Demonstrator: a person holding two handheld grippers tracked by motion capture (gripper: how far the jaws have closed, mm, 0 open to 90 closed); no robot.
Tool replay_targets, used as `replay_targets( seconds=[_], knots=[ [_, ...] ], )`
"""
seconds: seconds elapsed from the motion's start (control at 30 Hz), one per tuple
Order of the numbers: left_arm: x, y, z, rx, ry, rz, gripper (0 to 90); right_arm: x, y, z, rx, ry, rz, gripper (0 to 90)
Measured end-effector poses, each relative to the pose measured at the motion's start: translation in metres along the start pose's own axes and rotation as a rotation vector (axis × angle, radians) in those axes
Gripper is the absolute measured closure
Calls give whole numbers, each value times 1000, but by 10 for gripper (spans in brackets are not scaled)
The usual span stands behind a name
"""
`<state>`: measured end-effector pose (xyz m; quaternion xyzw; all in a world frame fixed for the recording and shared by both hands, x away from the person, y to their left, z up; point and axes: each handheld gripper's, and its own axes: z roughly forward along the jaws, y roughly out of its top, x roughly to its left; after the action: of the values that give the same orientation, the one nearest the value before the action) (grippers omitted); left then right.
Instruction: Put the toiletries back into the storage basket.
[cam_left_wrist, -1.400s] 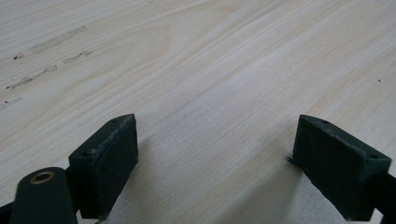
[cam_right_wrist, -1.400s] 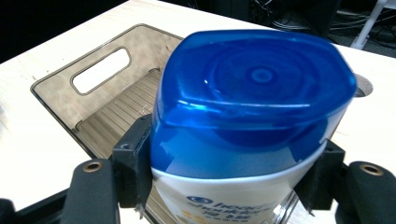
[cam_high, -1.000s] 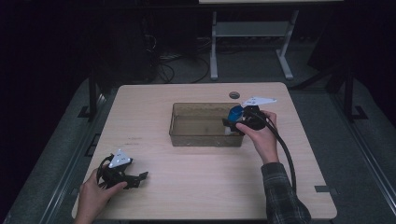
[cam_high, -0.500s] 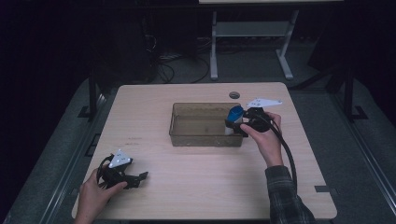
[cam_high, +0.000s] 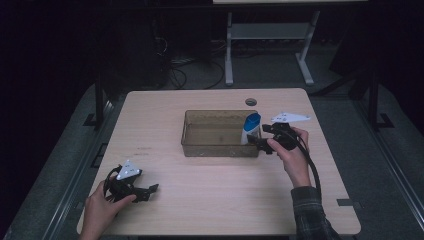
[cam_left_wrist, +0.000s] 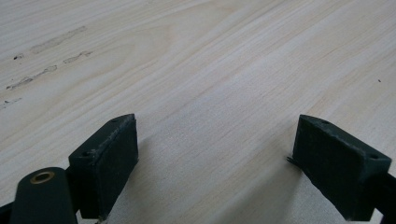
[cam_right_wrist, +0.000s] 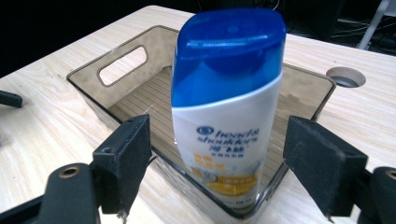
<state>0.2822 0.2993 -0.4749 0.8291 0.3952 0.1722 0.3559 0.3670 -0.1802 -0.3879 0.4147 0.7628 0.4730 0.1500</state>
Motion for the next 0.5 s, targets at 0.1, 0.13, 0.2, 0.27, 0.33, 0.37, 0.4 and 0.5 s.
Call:
replay_targets(
  seconds=[0.1,0.13,0.2,0.27,0.33,0.37,0.4,0.5],
  knots=[
    [0,0,0,-2,0,0,131,0,-5,-3,4,-4,6,238],
    [0,0,0,-2,0,-1,131,0,-6,-4,9,-9,4,238],
    [0,0,0,-2,0,0,131,0,-10,-7,7,-12,7,247],
    [0,0,0,-2,0,0,131,-1,-14,-9,3,-10,12,247],
    [0,0,0,-2,0,0,131,-2,-18,-11,1,-16,19,248],
    [0,0,0,-2,0,0,131,-2,-20,-12,1,-17,21,248],
    [0,0,0,-2,0,0,131,-2,-22,-13,-2,-16,20,249],
    [0,0,0,-2,0,-1,131,-2,-26,-15,5,-22,20,249]
  ],
)
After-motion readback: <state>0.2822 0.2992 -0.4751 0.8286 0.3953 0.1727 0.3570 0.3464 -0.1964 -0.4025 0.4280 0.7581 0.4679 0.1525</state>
